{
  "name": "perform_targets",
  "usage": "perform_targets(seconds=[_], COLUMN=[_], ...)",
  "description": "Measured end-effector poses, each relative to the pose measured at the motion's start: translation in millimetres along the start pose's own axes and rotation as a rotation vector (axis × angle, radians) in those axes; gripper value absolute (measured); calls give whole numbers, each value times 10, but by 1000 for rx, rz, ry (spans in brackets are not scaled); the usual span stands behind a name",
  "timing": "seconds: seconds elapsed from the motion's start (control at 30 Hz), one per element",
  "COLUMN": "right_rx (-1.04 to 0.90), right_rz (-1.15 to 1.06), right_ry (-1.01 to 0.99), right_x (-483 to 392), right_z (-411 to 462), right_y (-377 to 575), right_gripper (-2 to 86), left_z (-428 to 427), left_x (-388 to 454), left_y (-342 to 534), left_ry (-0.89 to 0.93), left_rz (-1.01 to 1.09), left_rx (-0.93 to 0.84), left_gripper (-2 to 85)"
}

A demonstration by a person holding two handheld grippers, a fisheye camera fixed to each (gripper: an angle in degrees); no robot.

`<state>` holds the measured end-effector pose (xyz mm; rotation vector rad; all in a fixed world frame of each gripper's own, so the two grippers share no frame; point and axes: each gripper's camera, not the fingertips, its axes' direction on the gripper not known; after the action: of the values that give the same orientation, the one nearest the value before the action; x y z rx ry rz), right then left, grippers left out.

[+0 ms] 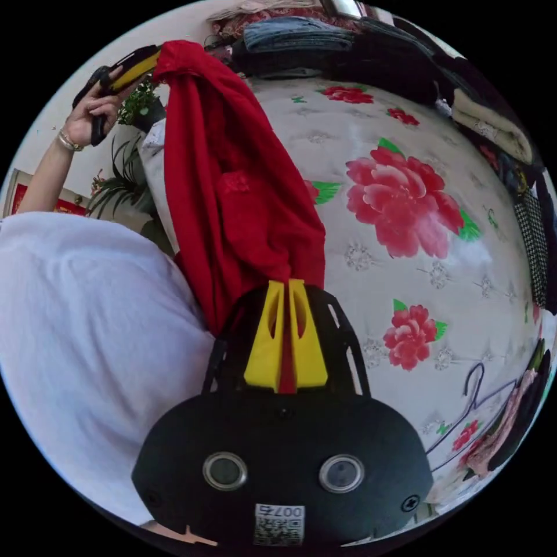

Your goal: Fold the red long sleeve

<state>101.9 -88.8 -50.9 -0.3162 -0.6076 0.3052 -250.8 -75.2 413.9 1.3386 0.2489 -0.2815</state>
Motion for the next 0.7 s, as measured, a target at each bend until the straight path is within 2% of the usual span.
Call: perform_targets(seconds=[0.13, 0.23, 0.33, 0.4, 0.43, 0.5, 0.57, 0.7], right_rx=[265, 478, 520, 520, 500, 458, 439, 271], right_rz=[145, 155, 165, 274, 380, 489, 536, 510], right_ry=[63, 133, 236, 341, 426, 462, 399, 284], right_x=[345, 483, 645, 818, 947, 1102, 1150, 945], right_z=[-1081, -1942, -2433, -2519, -2511, -2410, -2184, -1089], right_y=[164, 136, -337, -665, -819, -902, -827, -357], right_gripper=[3, 2, 6, 13, 18, 25, 31, 51], left_z=[-137, -99, 184, 466, 606, 701, 744, 907], left_x=[-33, 45, 201, 166, 101, 19, -123, -489], left_y=[-23, -303, -851, -1225, -1393, -1459, -1225, -329], left_ry=[-114, -136, -129, -100, -134, -238, -331, -302], left_rz=[0, 62, 187, 183, 140, 128, 147, 146], left_rx=[60, 116, 169, 120, 99, 102, 107, -25], left_gripper=[-9, -6, 6, 35, 66, 82, 90, 86])
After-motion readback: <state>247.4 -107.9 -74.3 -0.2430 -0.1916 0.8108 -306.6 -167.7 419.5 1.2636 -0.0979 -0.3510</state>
